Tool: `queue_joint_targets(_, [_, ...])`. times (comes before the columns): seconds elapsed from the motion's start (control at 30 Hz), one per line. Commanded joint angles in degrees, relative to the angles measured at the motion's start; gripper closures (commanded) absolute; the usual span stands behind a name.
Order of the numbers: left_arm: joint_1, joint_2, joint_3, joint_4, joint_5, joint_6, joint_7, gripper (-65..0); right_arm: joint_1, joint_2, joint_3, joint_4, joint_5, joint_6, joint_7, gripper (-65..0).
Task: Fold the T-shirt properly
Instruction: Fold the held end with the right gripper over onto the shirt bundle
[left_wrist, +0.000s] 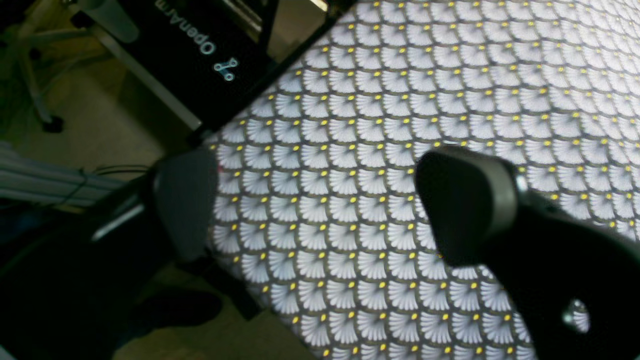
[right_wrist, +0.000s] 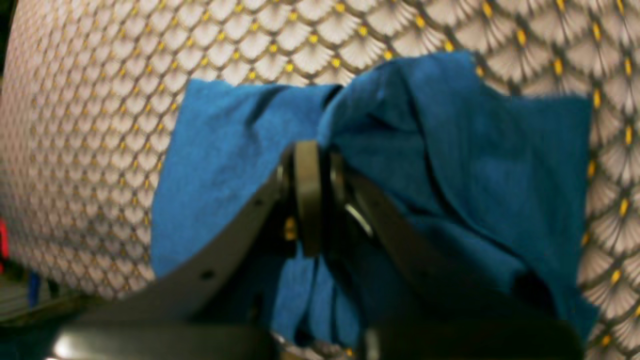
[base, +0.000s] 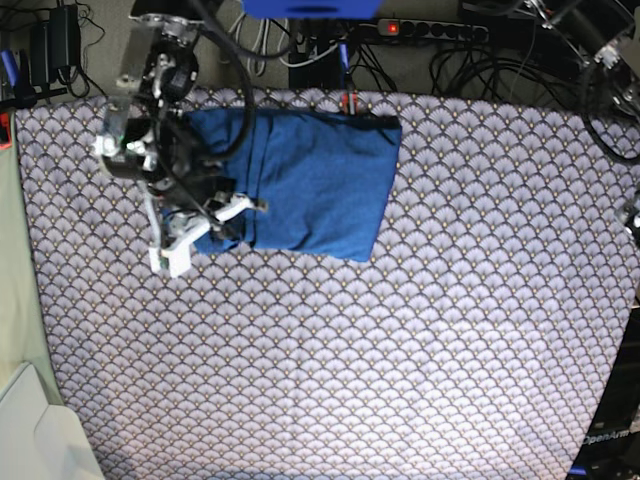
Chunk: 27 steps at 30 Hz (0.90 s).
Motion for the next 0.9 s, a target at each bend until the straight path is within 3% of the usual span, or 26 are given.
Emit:
queue_joint_targets(0.0, [-0.55,-1.38,-1.25,1.07,0.08,0.3,-0.96,-65.0,0.27,-0.36,-1.71,-0.19,1.52,-0.77,2.23,0.0])
queue_joint_targets(0.27, [-0.55,-1.38,-6.18,1.07,0.08,-0.05,-0.96,-65.0,-4.48,-0.36,-5.93,-6.79,1.78,-3.06,16.48,0.0])
queue_joint_targets(0.43, [-0.55,-1.38,-7.32,1.07,0.08,-0.05,-0.96,-65.0,-4.39,-0.36,-10.77,-7.75,1.96,-3.24,19.11,0.0])
queue_joint_targets(0.6, [-0.46,-1.46,-7.32,1.07,0.08,-0.05,-0.96,-65.0,-3.86,-0.36,-16.13,-5.91,2.05,-7.54,20.43,0.0])
queue_joint_targets(0.73, [-0.46,-1.46,-7.32,0.98,0.08,-0.05,-0.96,-65.0,-4.3,-0.36,-19.56,-4.59,3.45,-7.72,24.83,0.0])
queue_joint_targets(0.87, [-0.46,-1.46,-7.32,0.98,0.08,-0.05,-0.26,-65.0,-3.78,-0.36,-21.4,-5.91,3.98,-7.81,25.27,0.0])
